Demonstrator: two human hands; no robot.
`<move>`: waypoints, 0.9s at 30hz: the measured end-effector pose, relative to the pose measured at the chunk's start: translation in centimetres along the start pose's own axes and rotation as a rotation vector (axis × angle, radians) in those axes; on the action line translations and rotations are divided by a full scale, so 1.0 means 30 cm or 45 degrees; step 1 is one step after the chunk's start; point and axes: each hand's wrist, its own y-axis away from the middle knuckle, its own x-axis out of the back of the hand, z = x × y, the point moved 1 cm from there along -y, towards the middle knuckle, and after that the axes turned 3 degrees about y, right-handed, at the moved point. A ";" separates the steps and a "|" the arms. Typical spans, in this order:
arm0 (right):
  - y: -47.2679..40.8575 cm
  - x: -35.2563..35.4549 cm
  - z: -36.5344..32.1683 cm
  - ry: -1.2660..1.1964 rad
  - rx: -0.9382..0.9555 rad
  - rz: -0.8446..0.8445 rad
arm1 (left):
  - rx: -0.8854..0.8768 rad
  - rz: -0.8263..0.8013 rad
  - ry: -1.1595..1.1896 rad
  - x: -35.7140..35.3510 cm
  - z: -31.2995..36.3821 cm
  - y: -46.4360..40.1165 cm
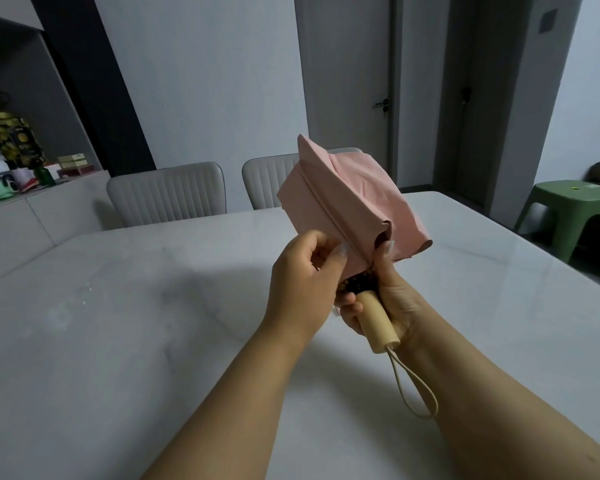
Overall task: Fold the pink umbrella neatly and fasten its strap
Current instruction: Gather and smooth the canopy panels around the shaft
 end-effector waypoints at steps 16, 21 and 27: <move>0.005 -0.008 0.002 0.129 0.039 0.018 | -0.795 -0.111 -0.664 0.026 0.038 -0.047; -0.006 0.005 0.013 0.058 -0.034 0.082 | -0.810 -0.370 -0.696 0.095 0.121 -0.116; -0.013 0.001 0.012 0.033 -0.028 0.107 | -0.599 -0.471 -0.802 0.104 0.158 -0.150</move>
